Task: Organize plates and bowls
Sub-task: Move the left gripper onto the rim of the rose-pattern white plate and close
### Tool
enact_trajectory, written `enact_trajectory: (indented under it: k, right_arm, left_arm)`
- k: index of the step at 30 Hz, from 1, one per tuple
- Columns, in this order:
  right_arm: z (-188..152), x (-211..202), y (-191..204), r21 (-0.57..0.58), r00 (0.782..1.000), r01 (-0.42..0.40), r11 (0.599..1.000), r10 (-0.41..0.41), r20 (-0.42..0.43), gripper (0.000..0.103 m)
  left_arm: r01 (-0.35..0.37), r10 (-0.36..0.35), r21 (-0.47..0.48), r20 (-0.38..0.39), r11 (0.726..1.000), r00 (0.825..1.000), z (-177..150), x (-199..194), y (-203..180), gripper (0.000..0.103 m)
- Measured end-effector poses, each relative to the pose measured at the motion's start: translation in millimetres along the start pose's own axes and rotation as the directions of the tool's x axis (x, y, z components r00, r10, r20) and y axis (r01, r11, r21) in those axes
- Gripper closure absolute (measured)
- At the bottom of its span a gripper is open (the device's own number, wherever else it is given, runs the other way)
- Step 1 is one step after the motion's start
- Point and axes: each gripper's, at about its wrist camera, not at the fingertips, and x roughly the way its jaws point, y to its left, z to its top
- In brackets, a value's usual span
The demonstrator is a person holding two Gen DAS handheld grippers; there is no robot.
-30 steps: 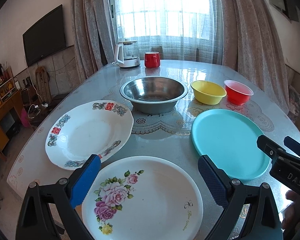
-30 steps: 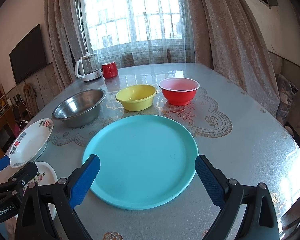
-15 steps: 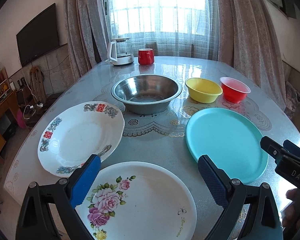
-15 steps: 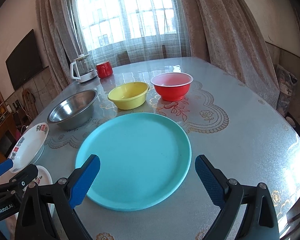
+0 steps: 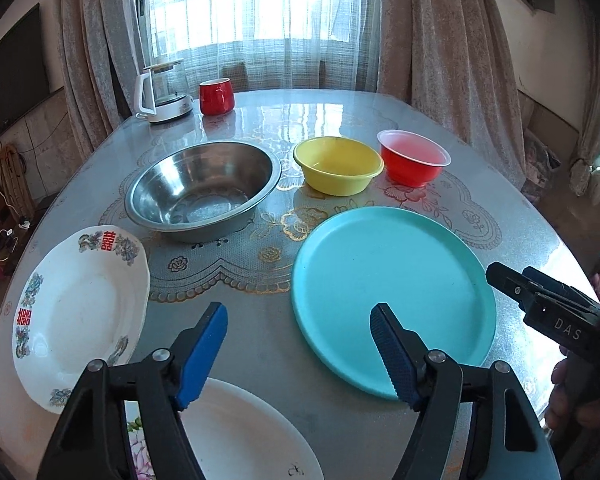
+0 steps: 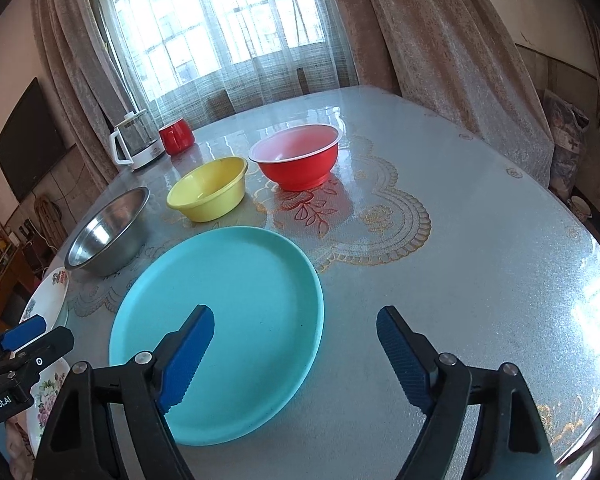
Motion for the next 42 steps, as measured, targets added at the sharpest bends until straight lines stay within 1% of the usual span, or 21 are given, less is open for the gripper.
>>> enact_trajectory:
  k: [1, 2, 3, 5, 6, 7, 9, 11, 12, 14, 15, 17, 20, 23, 25, 30, 35, 36, 39, 40, 42]
  right_arm:
    - [0, 2, -1, 0.002, 1.000, -0.002, 1.000, 0.002, -0.003, 0.022]
    - [0, 2, -2, 0.002, 1.000, -0.004, 1.000, 0.004, -0.003, 0.027]
    - [0, 4, -2, -0.001, 1.000, -0.003, 1.000, 0.003, -0.001, 0.031]
    - [1, 12, -4, -0.009, 1.000, 0.002, 1.000, -0.003, -0.024, 0.039]
    - [2, 15, -5, -0.003, 0.999, -0.003, 1.000, 0.003, -0.037, 0.046]
    - [1, 17, -6, 0.000, 0.999, -0.013, 1.000, 0.013, -0.040, 0.048]
    - [2, 20, -6, -0.006, 0.999, -0.006, 1.000, 0.006, -0.041, 0.049]
    - [2, 25, -8, 0.001, 0.998, -0.028, 1.000, 0.028, -0.058, 0.049]
    - [3, 27, -8, -0.001, 0.997, -0.031, 1.000, 0.031, -0.065, 0.049]
    - [3, 32, -9, -0.004, 0.997, -0.021, 1.000, 0.021, -0.073, 0.049]
    - [3, 34, -11, -0.001, 0.997, -0.025, 1.000, 0.025, -0.077, 0.049]
    - [3, 38, -13, 0.004, 0.996, -0.034, 0.999, 0.034, -0.086, 0.049]
    - [4, 41, -8, -0.027, 0.996, -0.043, 0.999, 0.040, -0.086, 0.049]
    - [5, 44, -5, -0.043, 0.994, -0.059, 0.997, 0.055, -0.090, 0.050]
    - [5, 44, -4, -0.052, 0.994, -0.067, 0.996, 0.063, -0.088, 0.052]
    - [6, 46, -2, -0.073, 0.994, -0.070, 0.995, 0.063, -0.091, 0.056]
    - [5, 46, 1, -0.090, 0.996, -0.047, 0.995, 0.040, -0.083, 0.063]
    - [5, 46, 0, -0.086, 0.996, -0.044, 0.995, 0.037, -0.084, 0.066]
    - [7, 46, -6, -0.056, 0.994, -0.060, 0.997, 0.054, -0.093, 0.071]
    - [7, 46, -7, -0.047, 0.993, -0.072, 0.996, 0.067, -0.098, 0.074]
    - [5, 46, -5, -0.046, 0.992, -0.085, 0.995, 0.080, -0.103, 0.074]
  left_arm:
    - [-0.008, 0.009, 0.007, -0.015, 1.000, 1.000, 2, 6, -2, 0.039]
    - [0.002, -0.002, 0.009, -0.044, 1.000, 0.999, 4, 13, -3, 0.046]
    - [0.027, -0.027, -0.001, -0.076, 1.000, 0.997, 6, 21, -2, 0.054]
    - [0.058, -0.063, -0.042, -0.124, 0.997, 0.990, 7, 32, 0, 0.064]
    - [0.064, -0.070, -0.052, -0.135, 0.997, 0.988, 8, 36, 1, 0.065]
    - [0.056, -0.063, -0.052, -0.141, 0.997, 0.988, 8, 39, 1, 0.065]
    - [0.039, -0.046, -0.046, -0.151, 0.998, 0.988, 8, 43, -1, 0.069]
    - [0.034, -0.043, -0.056, -0.170, 0.998, 0.985, 9, 52, 1, 0.073]
    - [0.026, -0.039, -0.072, -0.183, 0.997, 0.982, 9, 55, 4, 0.079]
    - [0.006, -0.022, -0.082, -0.197, 0.997, 0.980, 9, 59, 9, 0.089]
    - [-0.003, -0.013, -0.077, -0.197, 0.997, 0.980, 8, 60, 10, 0.089]
    - [0.007, -0.024, -0.086, -0.198, 0.996, 0.980, 8, 61, 13, 0.089]
    - [0.010, -0.029, -0.097, -0.199, 0.995, 0.979, 12, 62, 16, 0.089]
    - [0.001, -0.019, -0.102, -0.180, 0.995, 0.983, 16, 56, 21, 0.093]
    - [0.025, -0.044, -0.118, -0.164, 0.993, 0.985, 20, 51, 26, 0.093]
    - [0.046, -0.070, -0.154, -0.158, 0.987, 0.985, 22, 47, 39, 0.093]
    - [0.105, -0.130, -0.149, -0.167, 0.983, 0.977, 17, 49, 32, 0.093]
    - [0.109, -0.132, -0.139, -0.168, 0.984, 0.977, 16, 49, 29, 0.093]
    - [0.109, -0.130, -0.120, -0.188, 0.987, 0.973, 13, 55, 21, 0.093]
    - [0.094, -0.113, -0.109, -0.185, 0.990, 0.976, 12, 55, 20, 0.093]
    - [0.066, -0.082, -0.089, -0.196, 0.994, 0.977, 11, 57, 20, 0.093]
